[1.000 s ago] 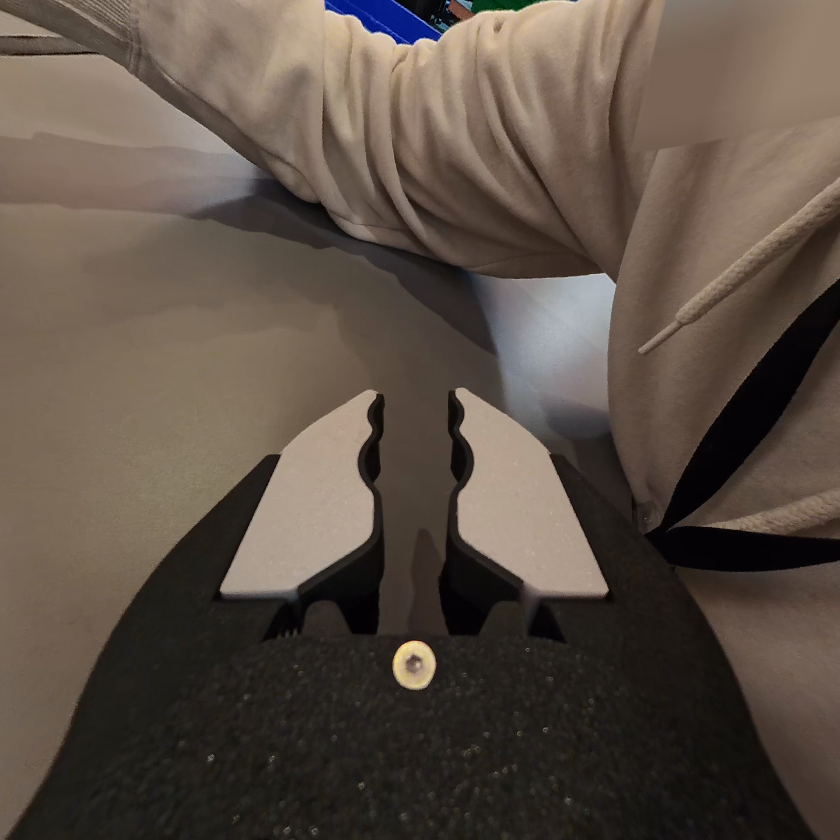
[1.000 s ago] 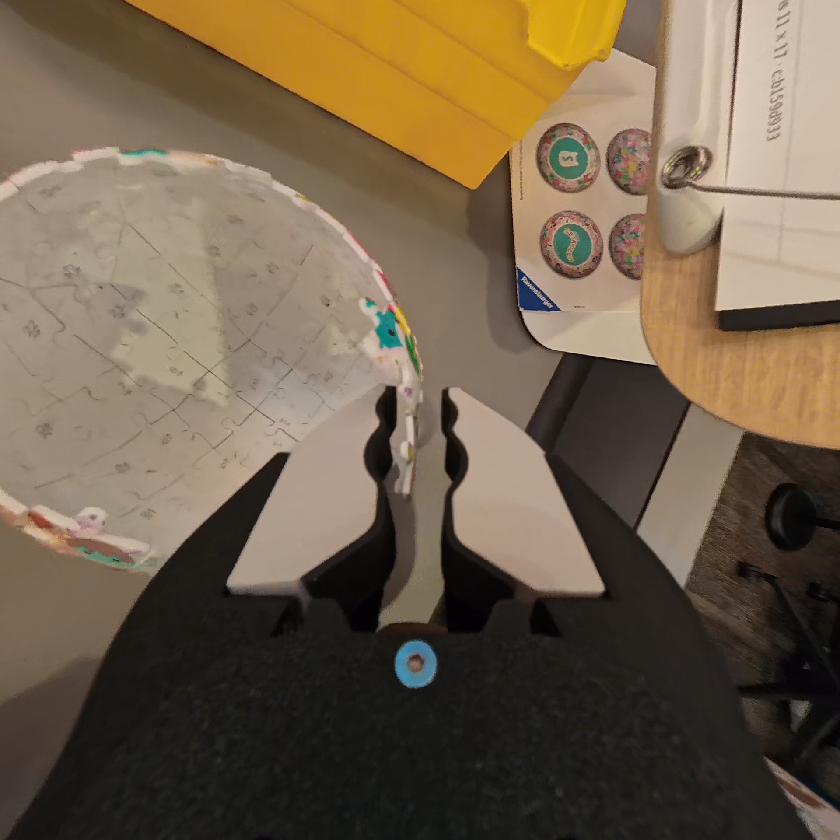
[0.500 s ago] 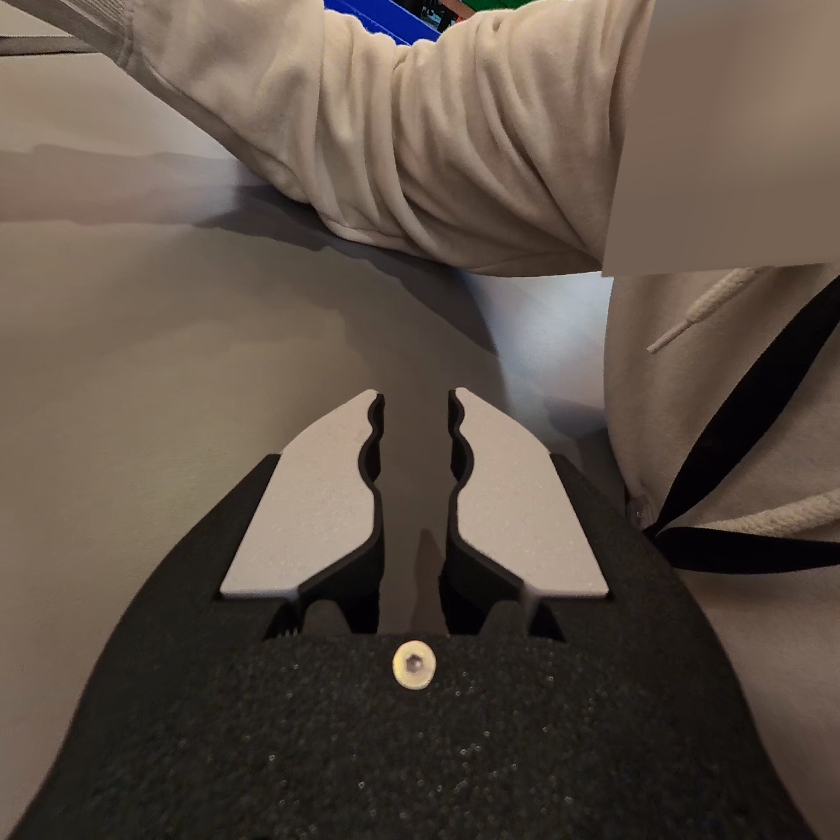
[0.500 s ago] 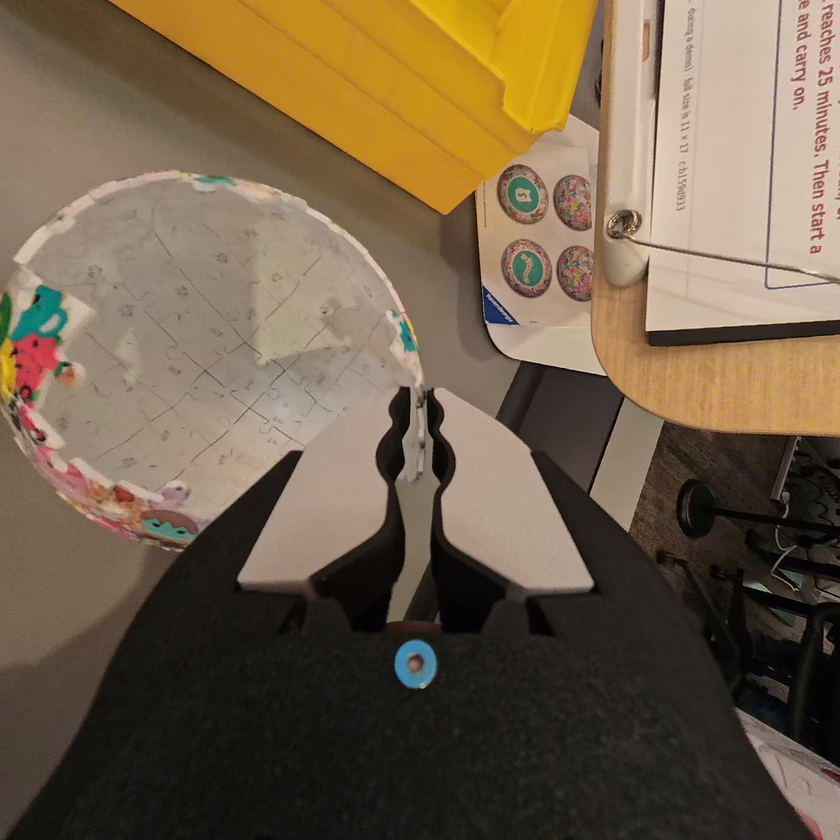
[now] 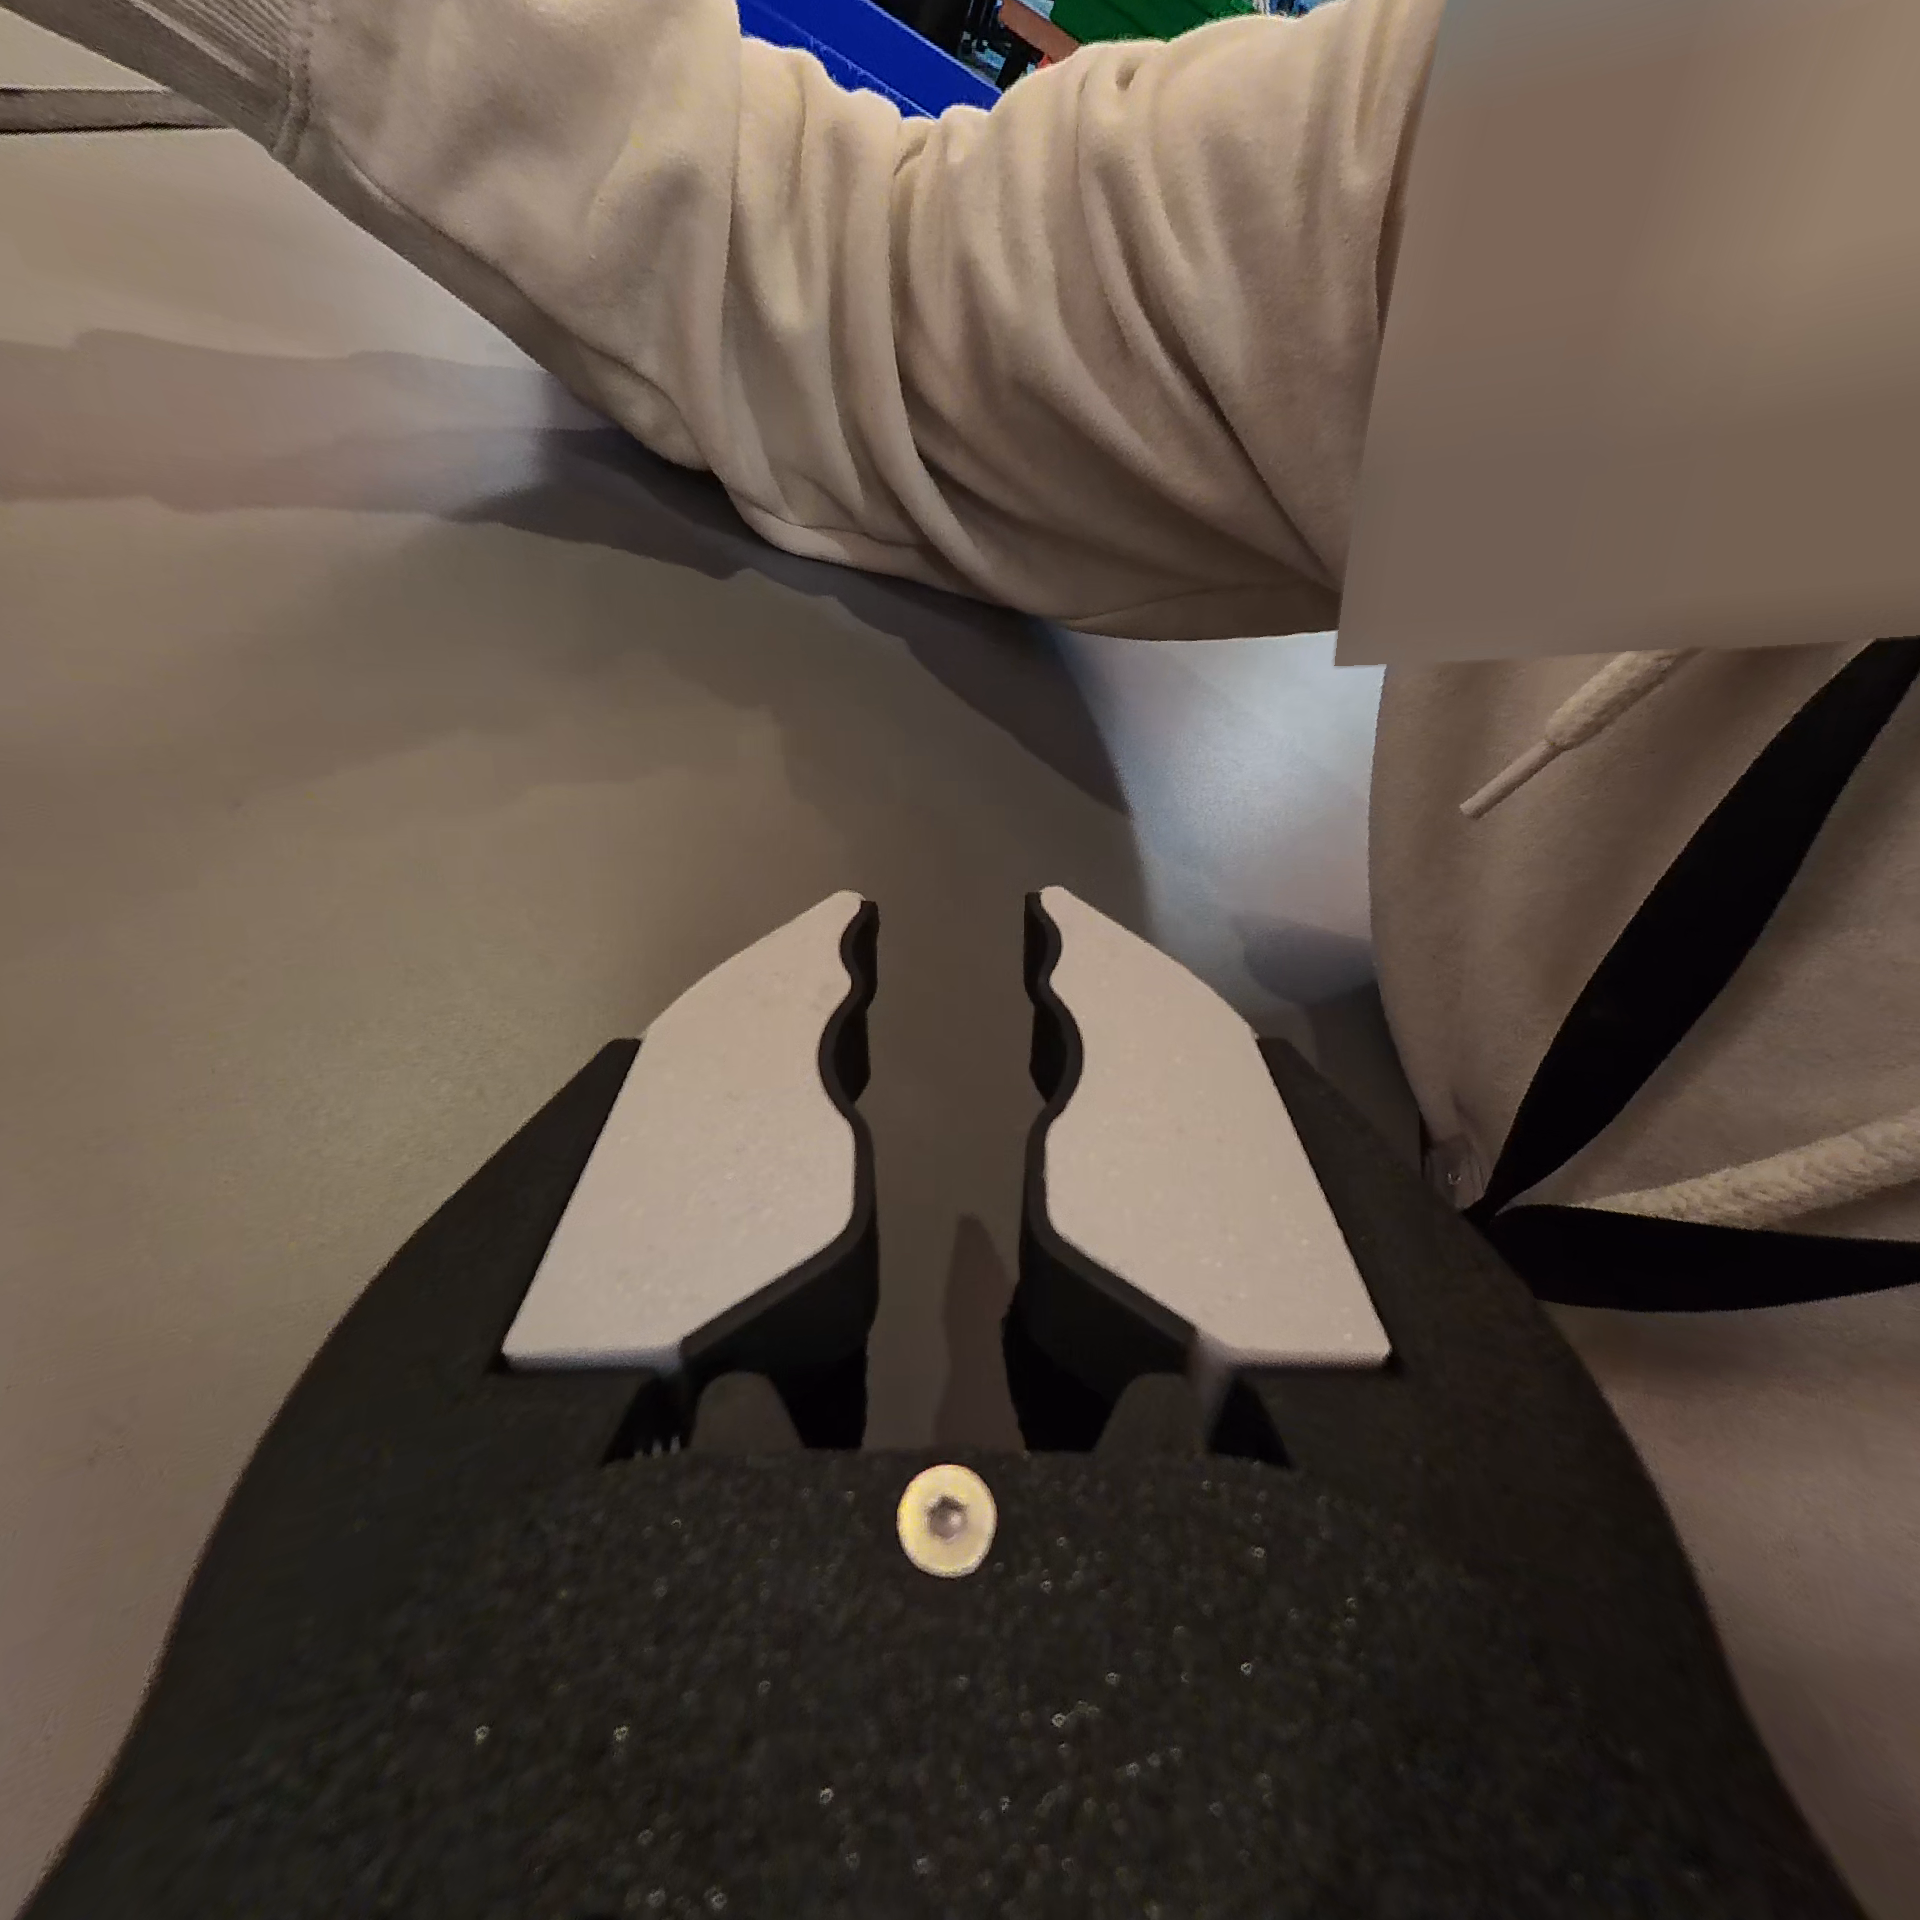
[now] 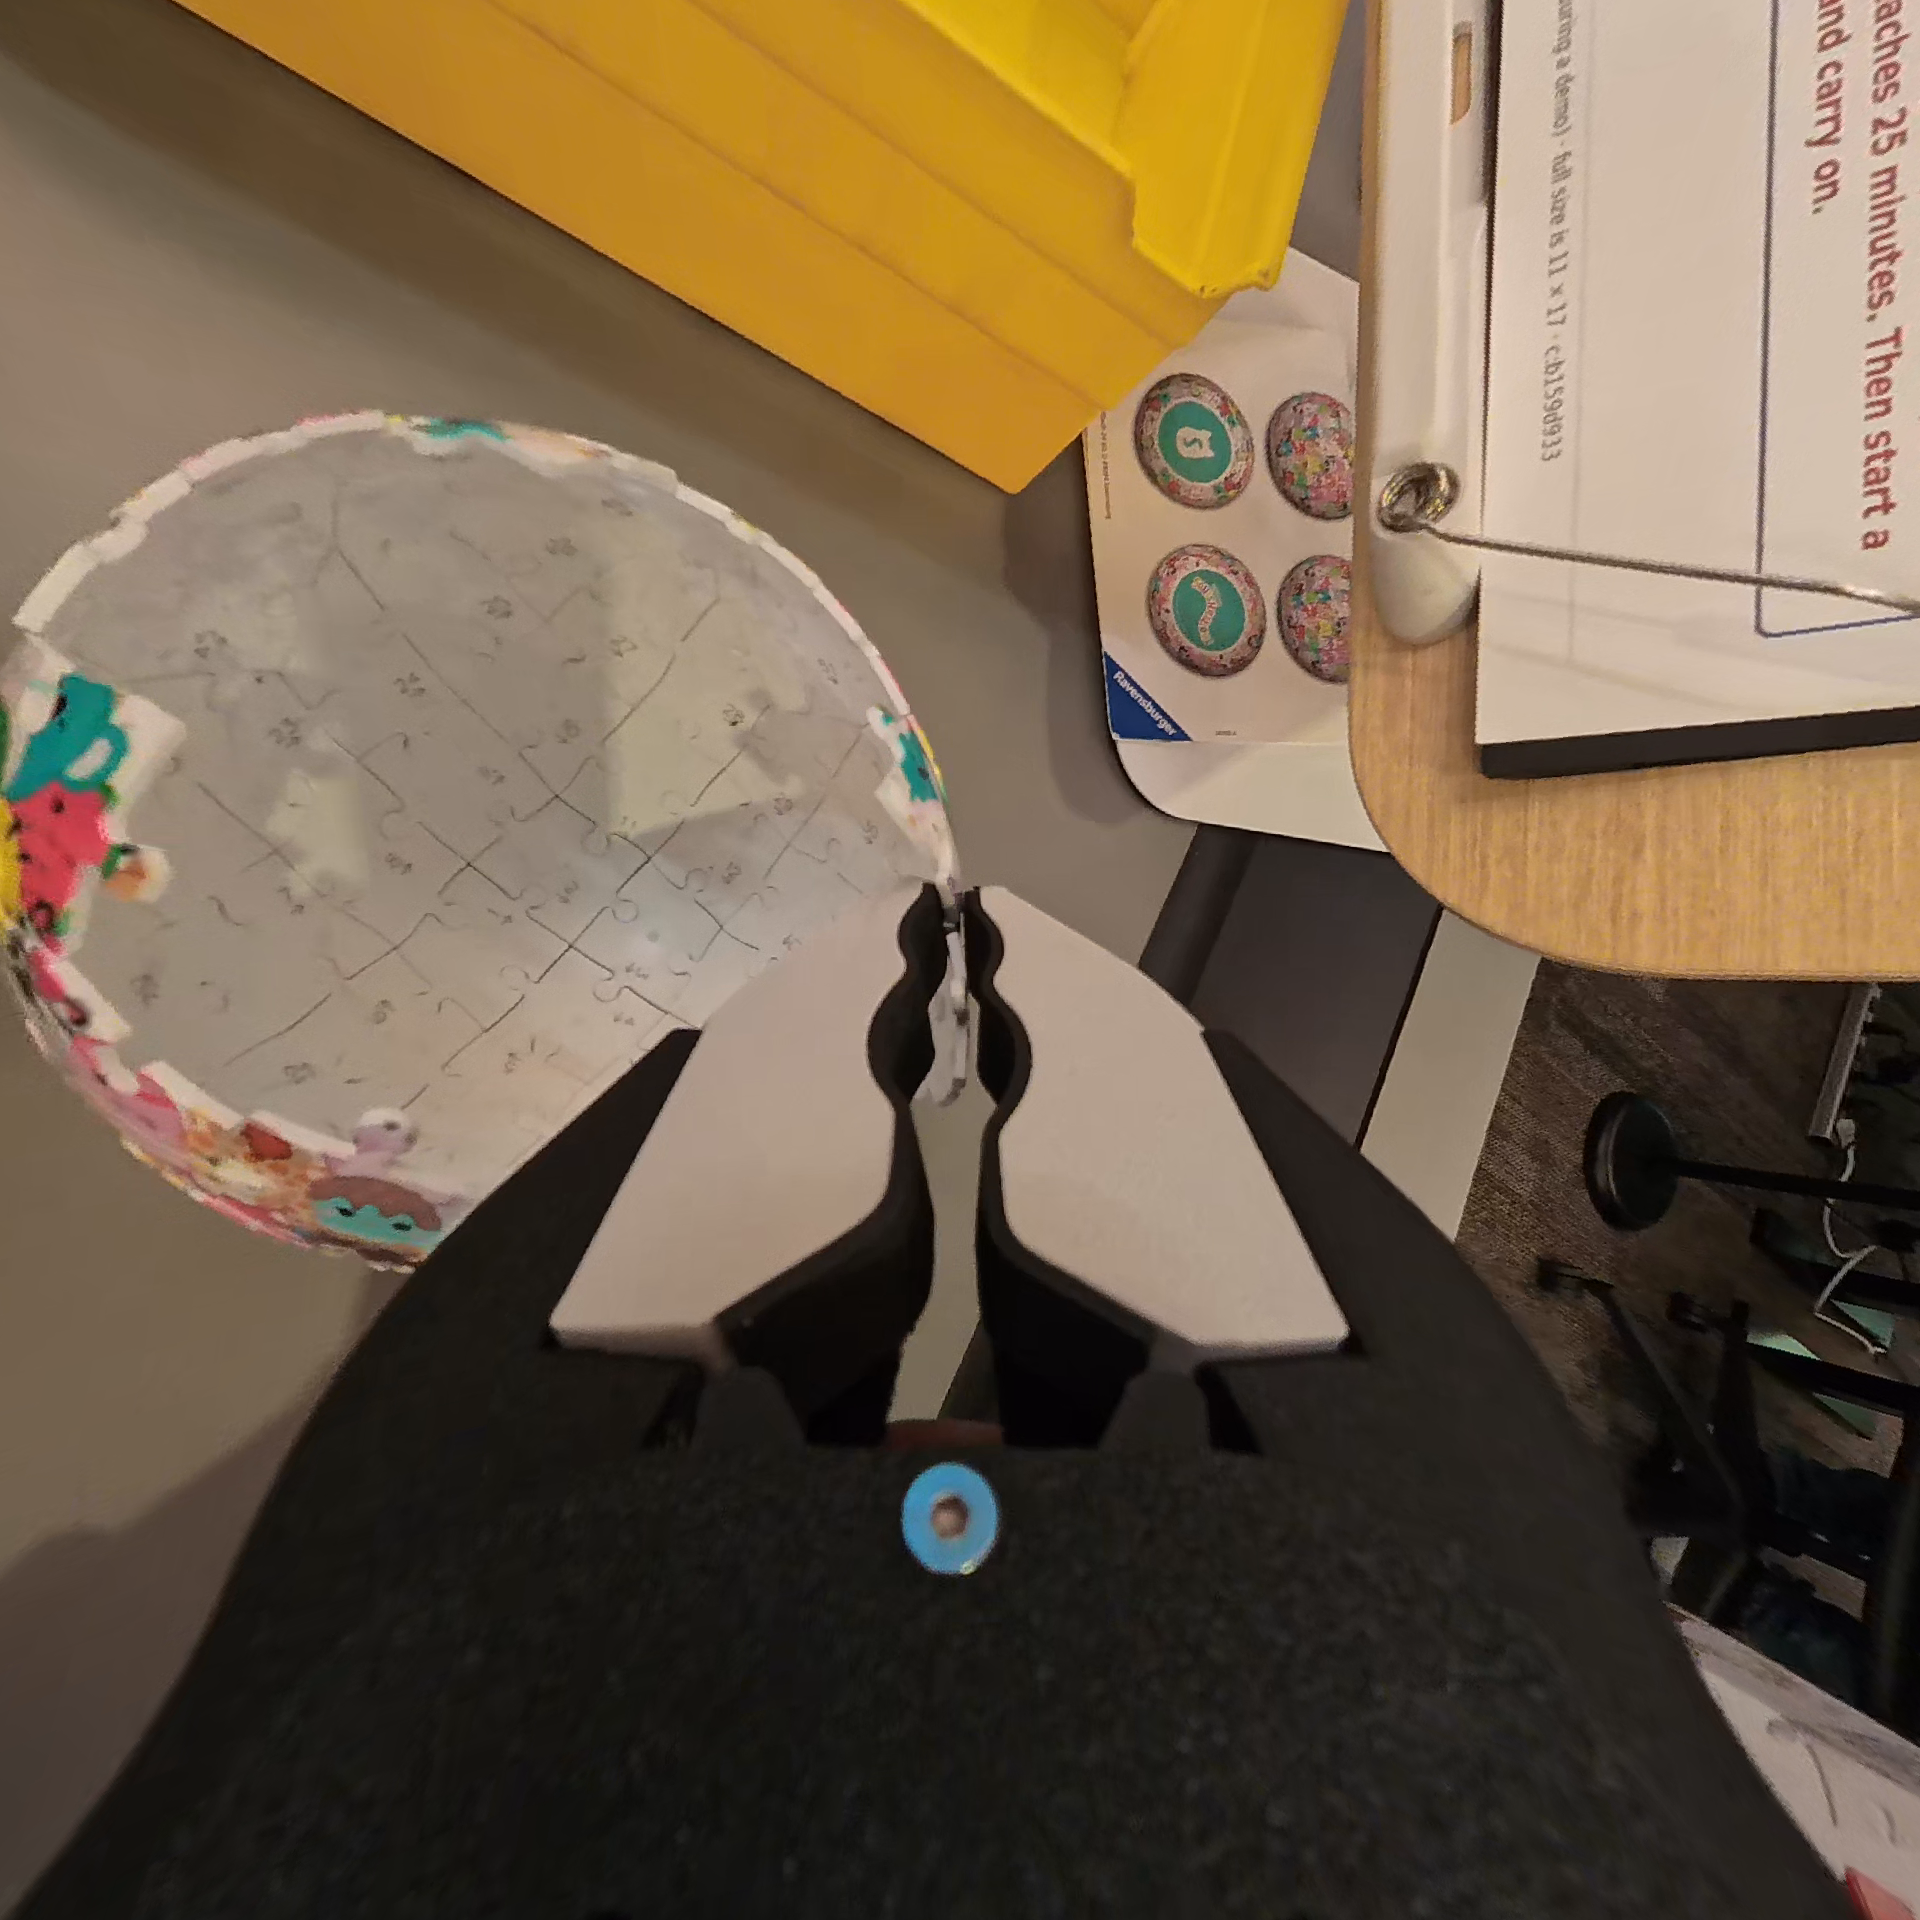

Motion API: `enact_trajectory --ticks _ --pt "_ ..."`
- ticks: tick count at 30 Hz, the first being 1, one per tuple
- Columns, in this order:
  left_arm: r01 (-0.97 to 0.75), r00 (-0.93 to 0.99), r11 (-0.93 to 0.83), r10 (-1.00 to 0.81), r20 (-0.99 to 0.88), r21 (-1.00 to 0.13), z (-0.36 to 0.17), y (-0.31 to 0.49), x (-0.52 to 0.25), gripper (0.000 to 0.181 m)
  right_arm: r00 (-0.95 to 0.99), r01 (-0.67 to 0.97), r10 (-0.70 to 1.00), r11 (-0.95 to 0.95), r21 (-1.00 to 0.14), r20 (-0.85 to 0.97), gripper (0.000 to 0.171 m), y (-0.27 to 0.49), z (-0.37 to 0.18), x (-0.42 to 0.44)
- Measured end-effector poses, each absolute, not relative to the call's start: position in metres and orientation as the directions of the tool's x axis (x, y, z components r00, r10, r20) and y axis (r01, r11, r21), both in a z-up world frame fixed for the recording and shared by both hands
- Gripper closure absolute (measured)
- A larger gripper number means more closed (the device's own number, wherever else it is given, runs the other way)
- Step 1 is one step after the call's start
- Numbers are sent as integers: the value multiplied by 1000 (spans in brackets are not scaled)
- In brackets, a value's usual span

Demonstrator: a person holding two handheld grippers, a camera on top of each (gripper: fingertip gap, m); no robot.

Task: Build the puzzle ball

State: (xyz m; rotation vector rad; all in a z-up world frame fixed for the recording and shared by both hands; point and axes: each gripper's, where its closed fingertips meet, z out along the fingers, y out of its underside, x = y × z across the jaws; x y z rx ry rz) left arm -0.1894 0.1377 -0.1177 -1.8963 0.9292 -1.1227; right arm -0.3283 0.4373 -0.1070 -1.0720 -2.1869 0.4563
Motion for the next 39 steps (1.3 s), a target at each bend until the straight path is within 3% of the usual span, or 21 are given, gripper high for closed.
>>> enact_trajectory --ticks 4,10,29,31,39 --pt "-215 356 -474 -852 384 -854 -119 137 -189 155 -471 574 788 615 -541 397 159 435 -110 -324" --pt "-216 356 -474 -852 383 -854 -119 137 -189 155 -459 570 779 627 -530 427 167 439 -112 -328" --pt "-210 354 -479 -850 390 -852 -119 137 -190 155 -452 583 794 608 -540 407 168 440 -112 -328" --pt "-211 356 -478 -850 388 -853 -119 138 -190 155 -458 603 796 605 -520 396 153 441 -114 -323" --pt "-209 362 -480 -847 388 -852 -119 139 -192 155 -429 673 839 544 -501 334 150 453 -101 -296"
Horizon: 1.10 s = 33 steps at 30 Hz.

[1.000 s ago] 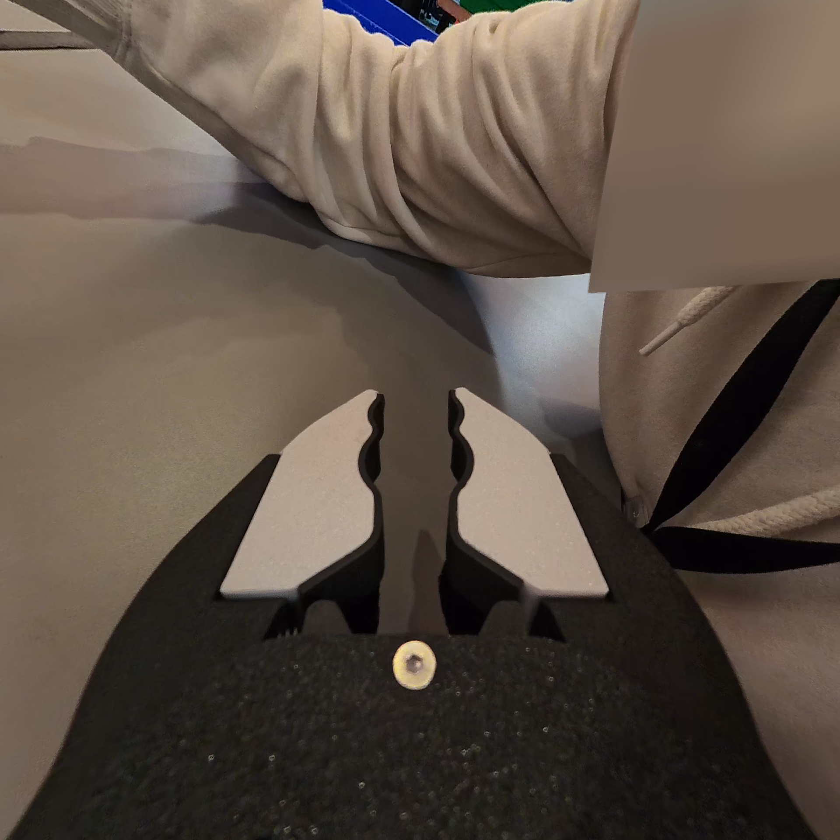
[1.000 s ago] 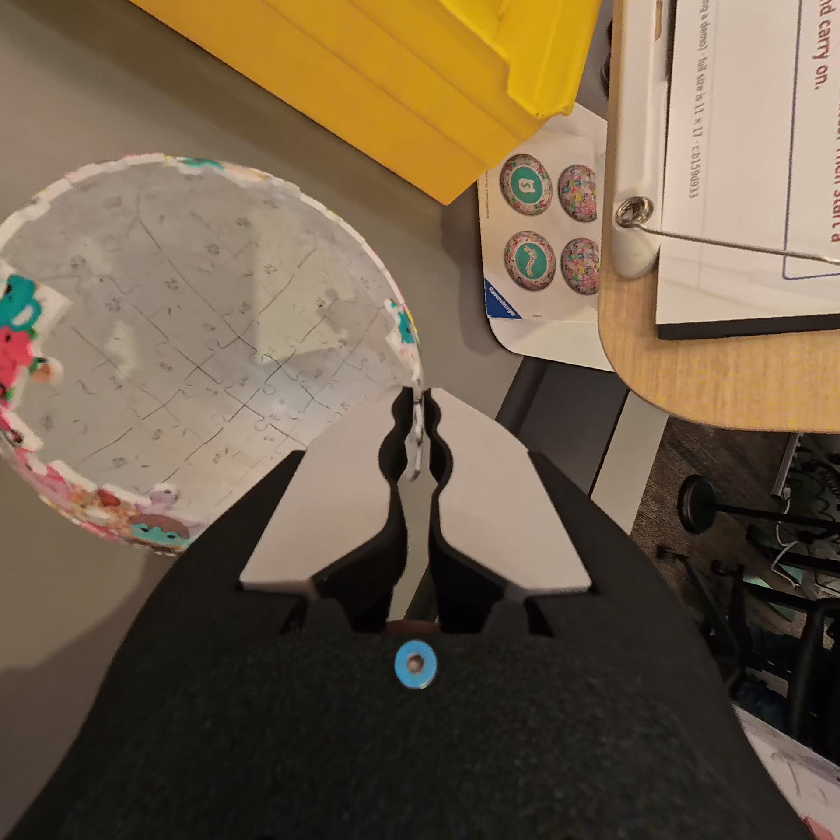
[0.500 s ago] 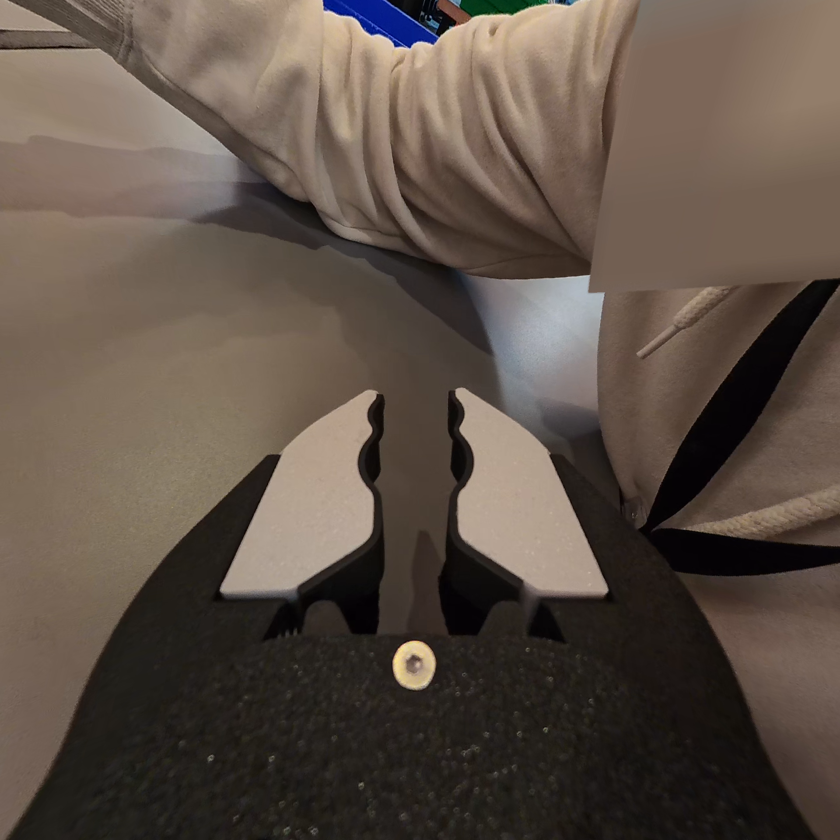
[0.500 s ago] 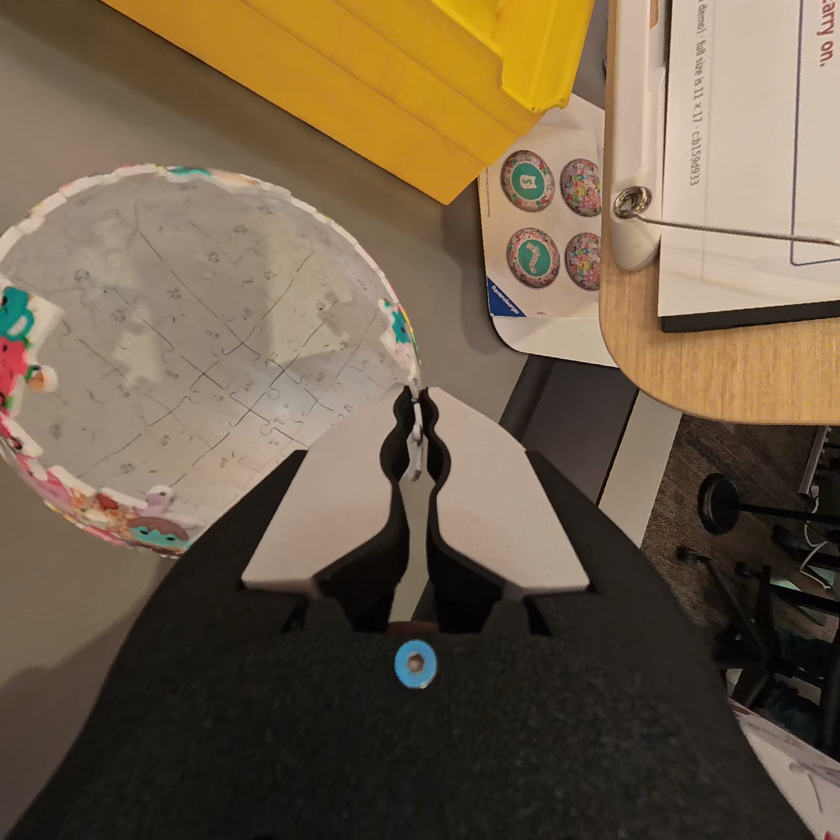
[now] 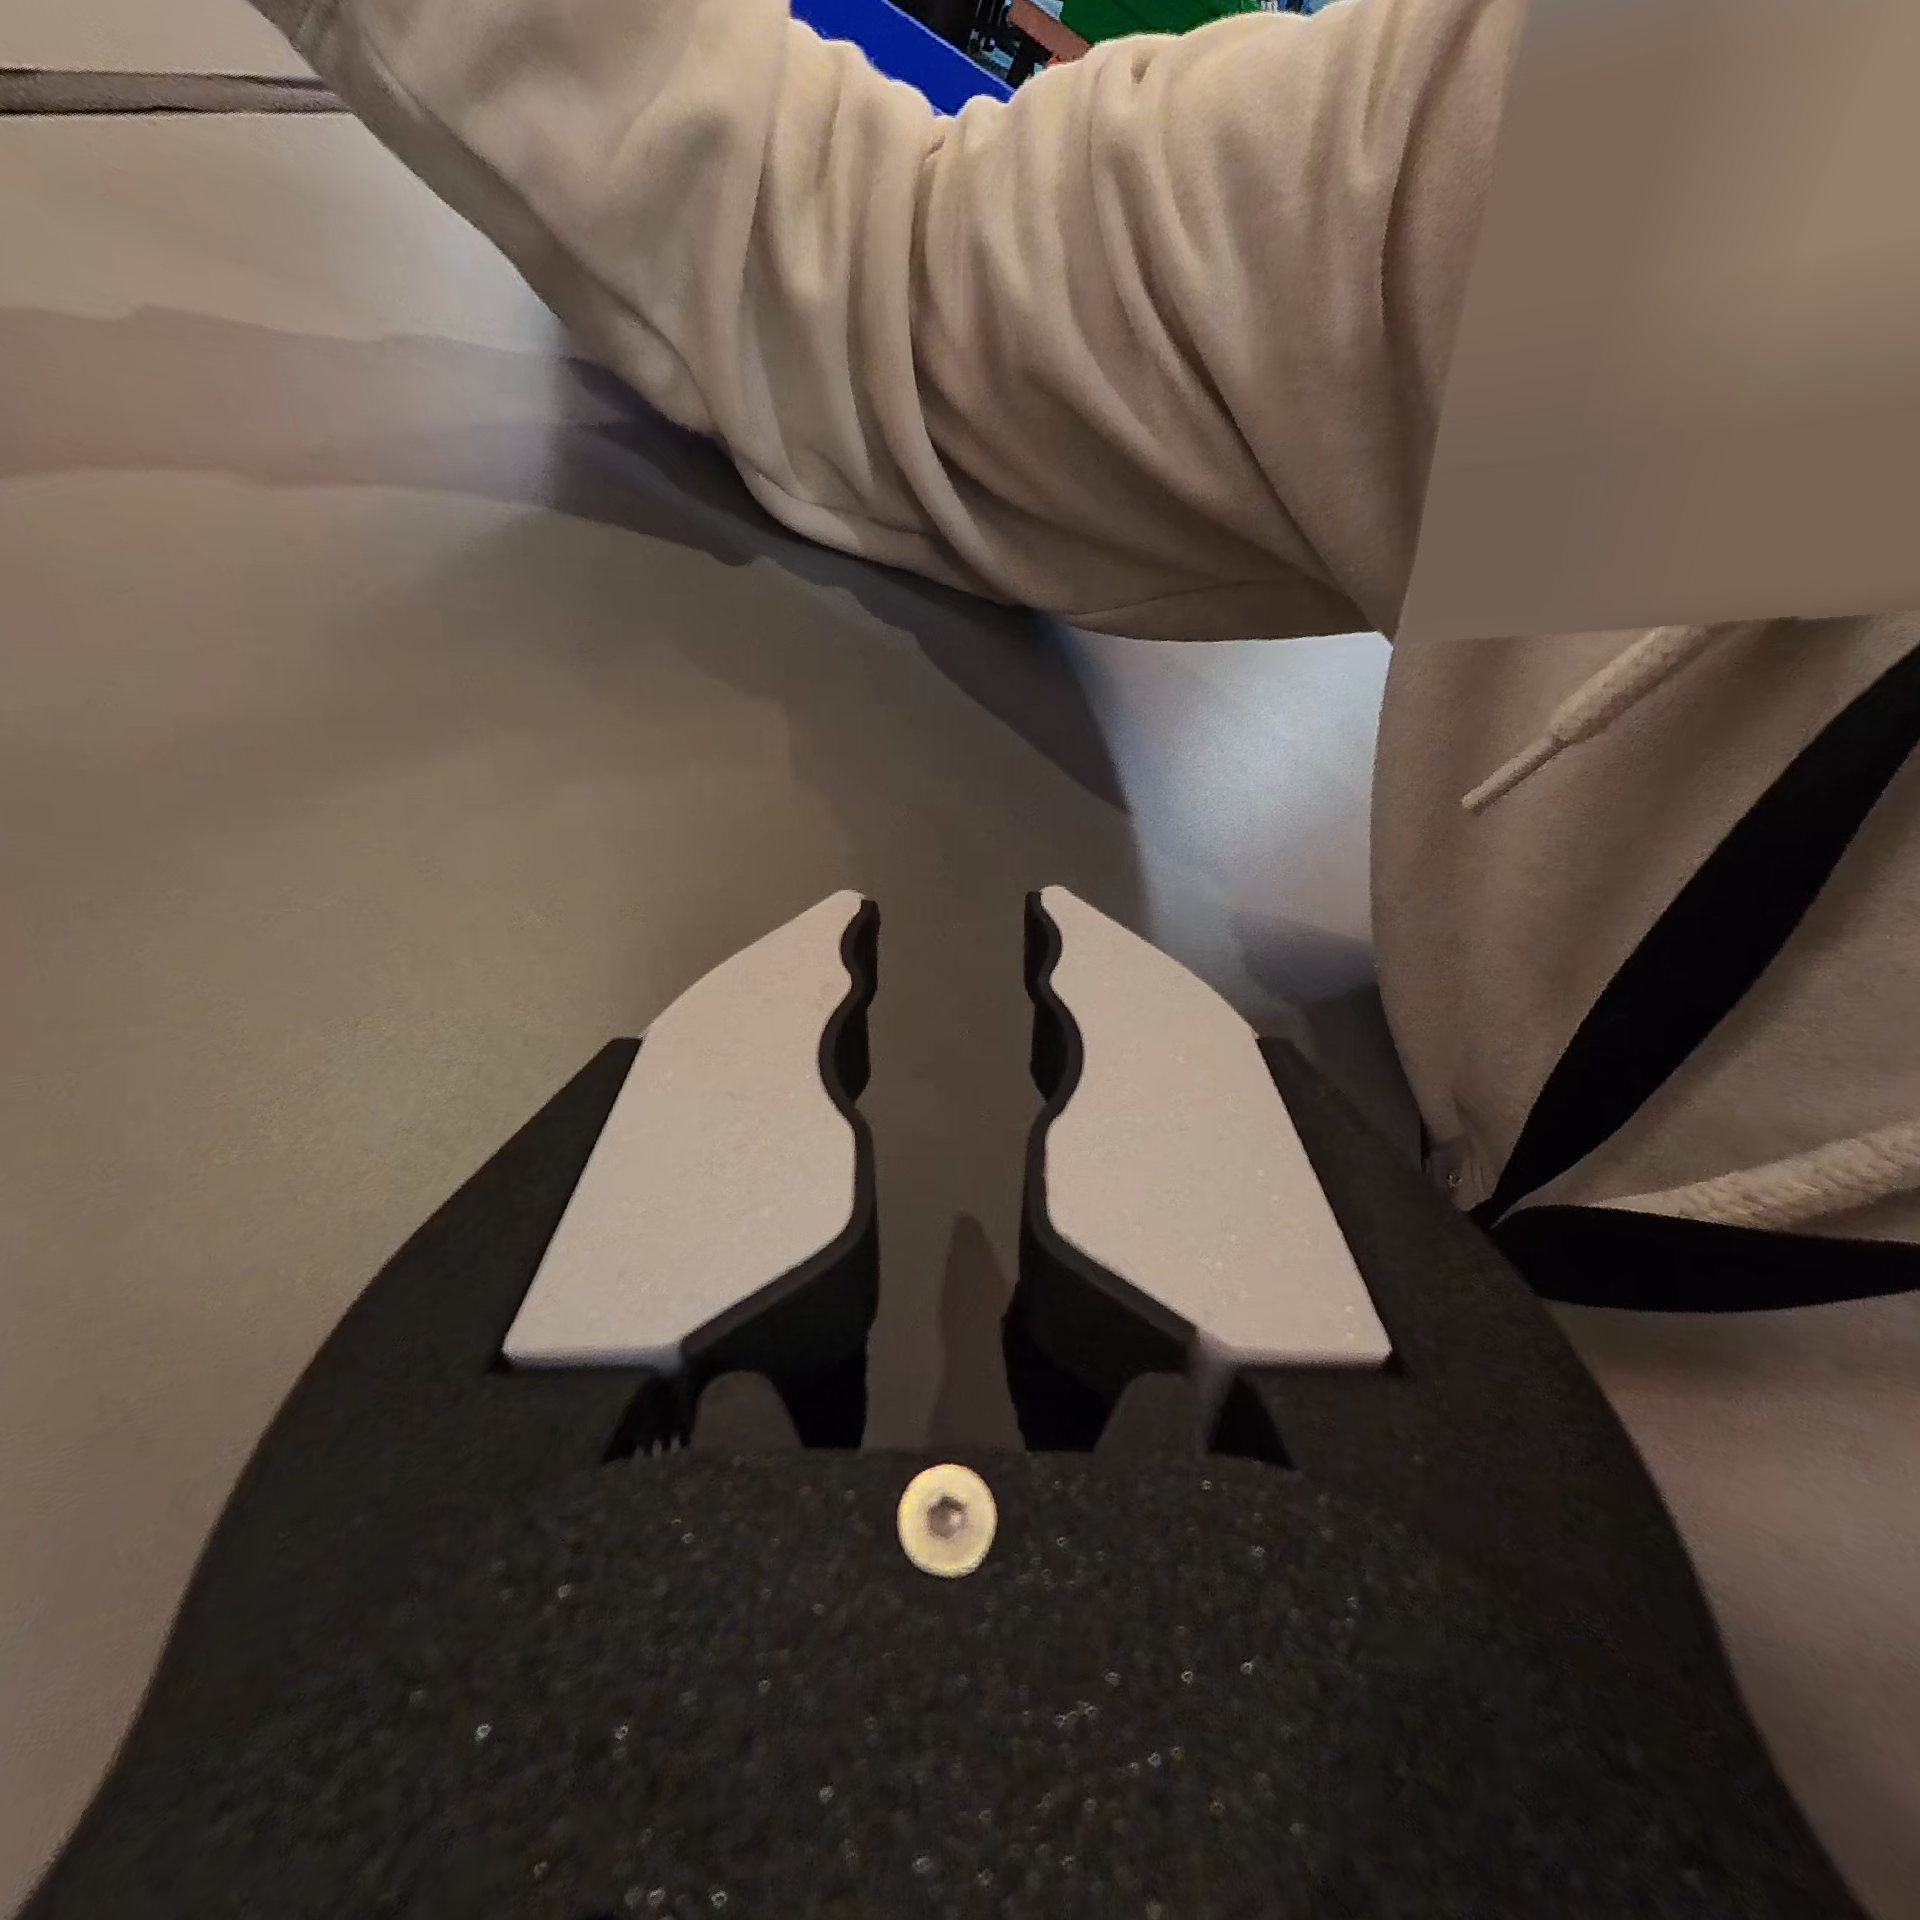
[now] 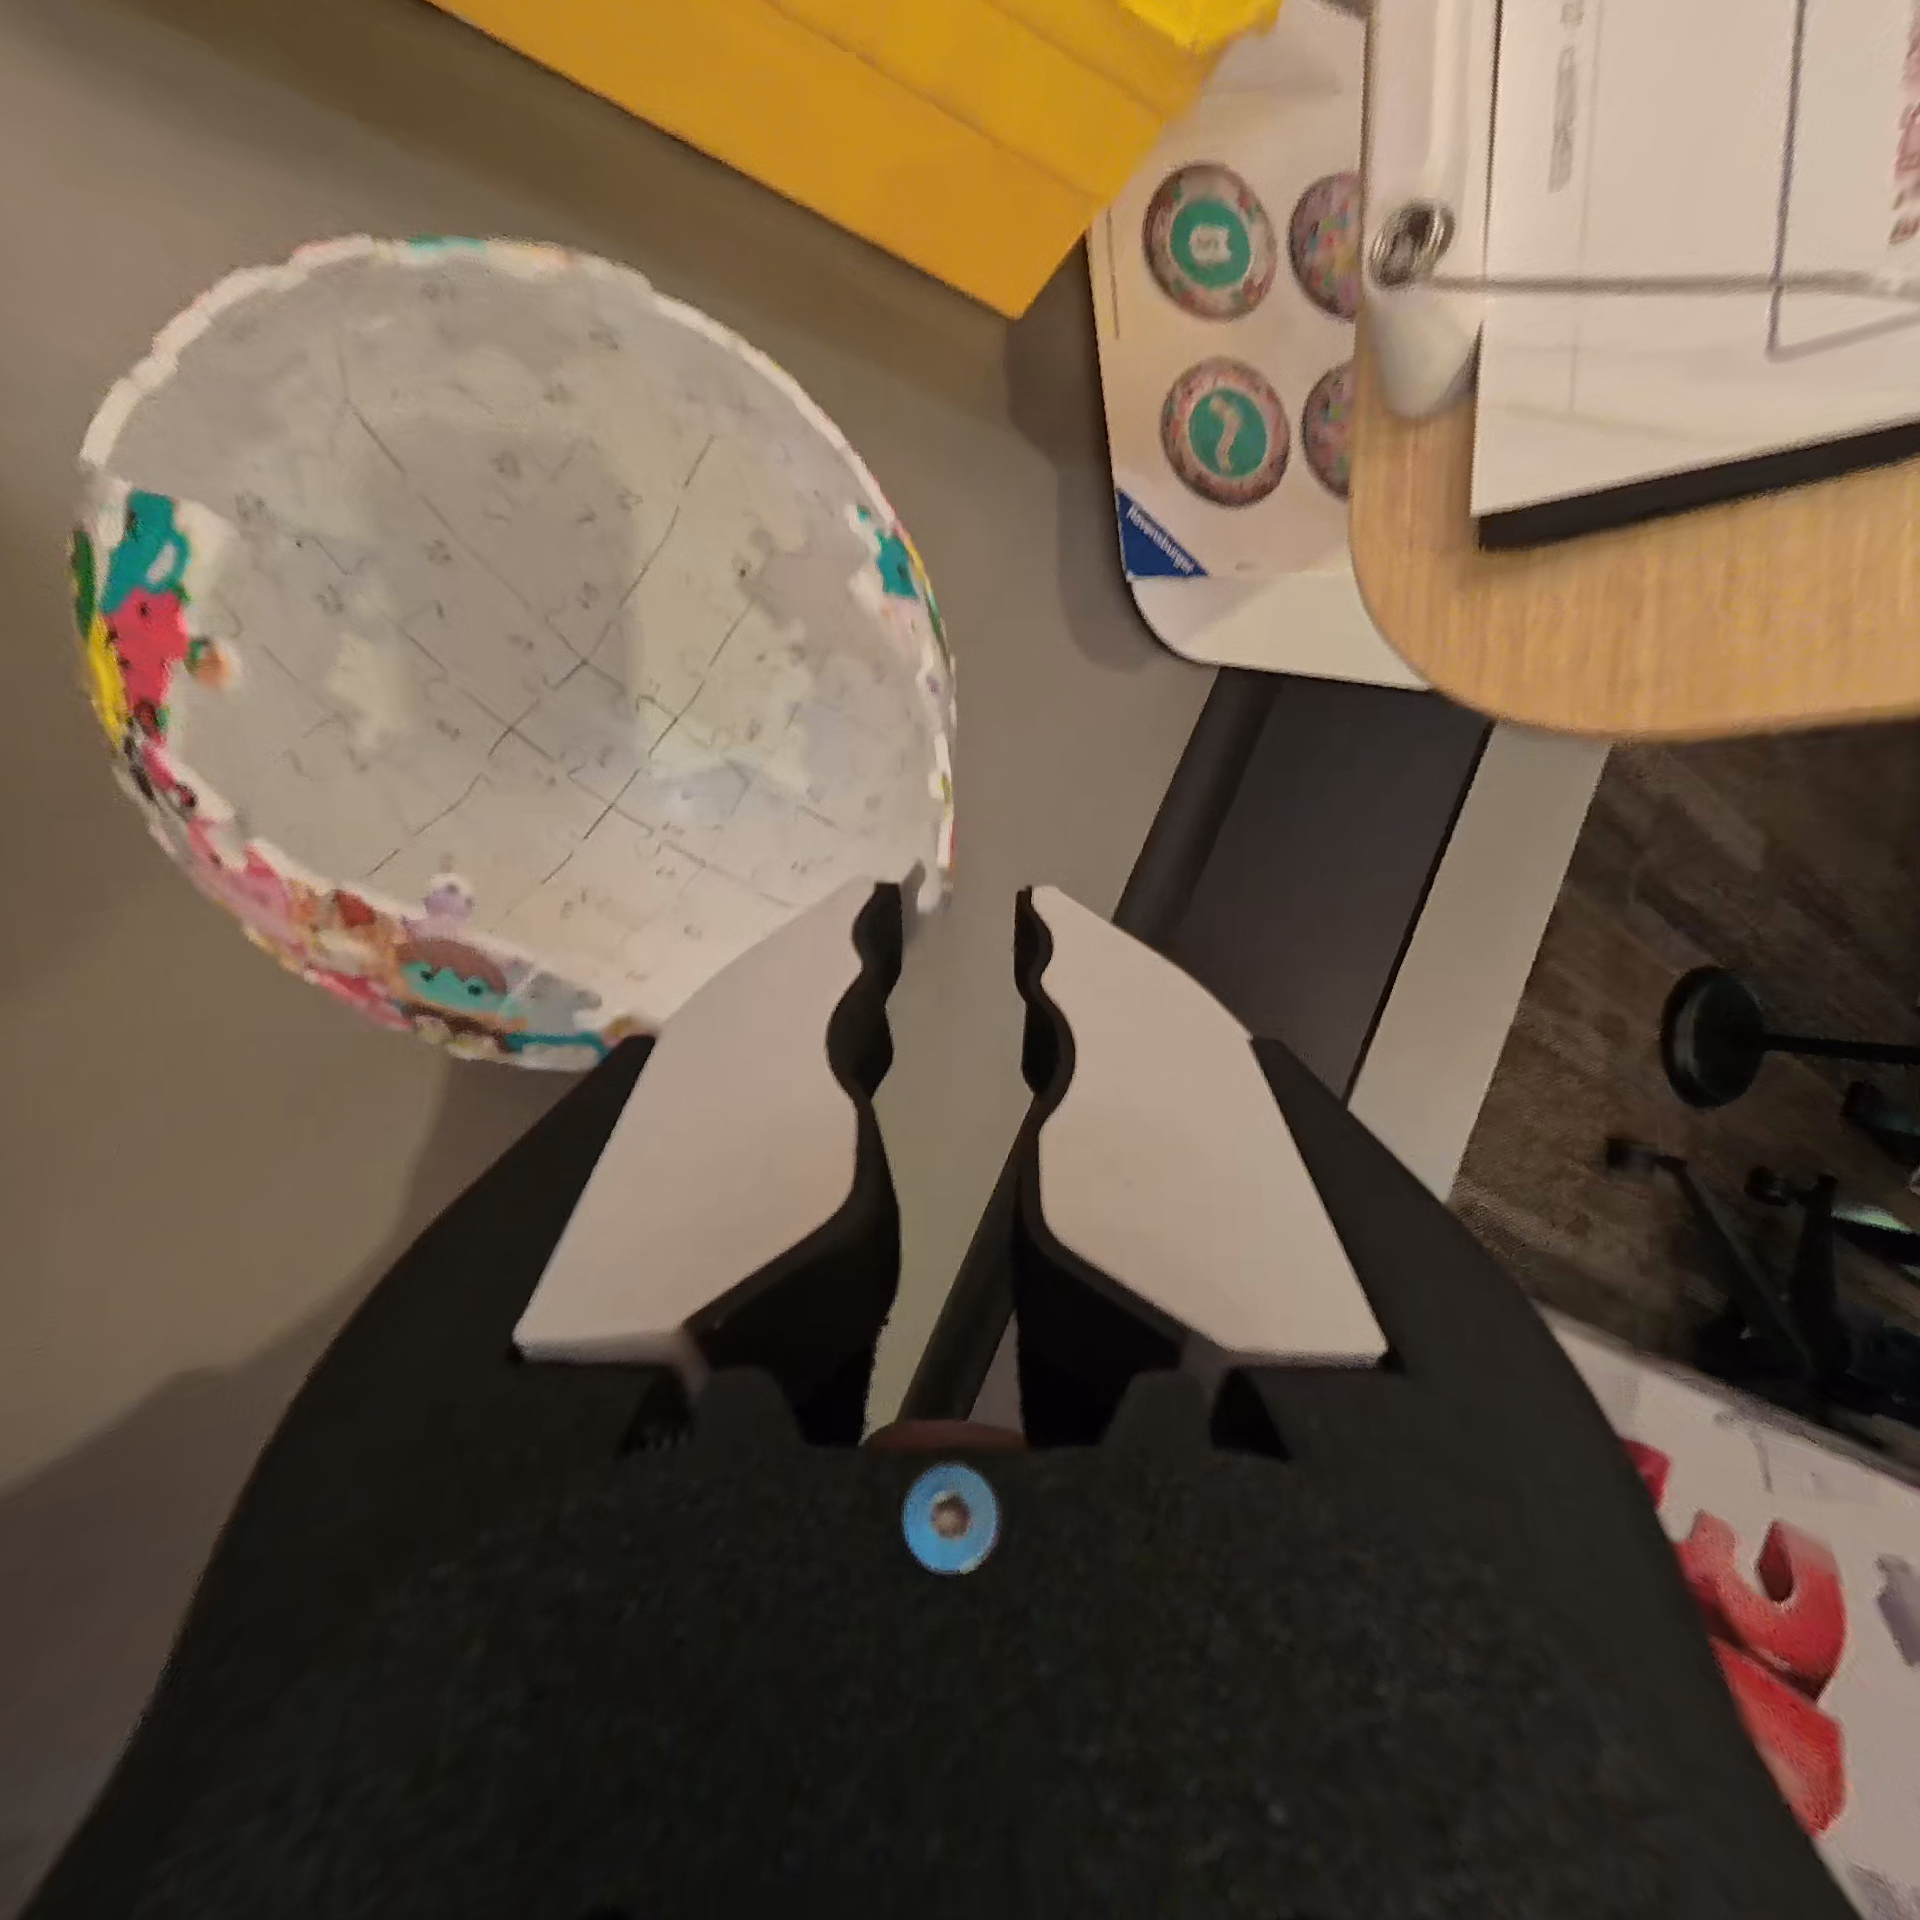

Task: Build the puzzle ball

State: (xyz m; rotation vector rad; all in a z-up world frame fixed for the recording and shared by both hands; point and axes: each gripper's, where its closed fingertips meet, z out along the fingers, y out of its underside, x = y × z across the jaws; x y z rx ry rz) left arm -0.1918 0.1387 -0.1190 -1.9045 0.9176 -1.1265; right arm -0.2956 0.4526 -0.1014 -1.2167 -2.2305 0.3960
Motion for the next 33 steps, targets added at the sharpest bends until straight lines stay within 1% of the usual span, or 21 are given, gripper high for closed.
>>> enact_trajectory --ticks 2,4,8,11,18,20,23,33 --pt "-208 364 -477 -848 385 -854 -118 139 -192 155 -414 689 859 513 -512 302 148 456 -106 -291" --pt "-205 366 -475 -848 383 -856 -117 139 -193 155 -410 675 869 492 -550 275 148 456 -112 -292" --pt "-198 362 -481 -846 392 -854 -116 138 -193 155 -397 623 868 494 -607 298 152 458 -119 -300" --pt "-198 359 -479 -848 391 -855 -115 138 -192 155 -417 578 880 450 -681 227 154 450 -116 -307" --pt "-201 355 -478 -849 392 -855 -115 136 -191 155 -434 544 890 382 -747 139 151 441 -123 -316" --pt "-201 353 -481 -848 395 -853 -116 136 -191 155 -432 541 893 368 -757 126 156 441 -125 -318" --pt "-202 352 -479 -849 394 -854 -116 136 -191 155 -425 522 897 353 -777 122 159 442 -123 -320" --pt "-203 350 -480 -849 395 -853 -116 135 -191 155 -411 559 905 344 -754 109 162 447 -134 -320"
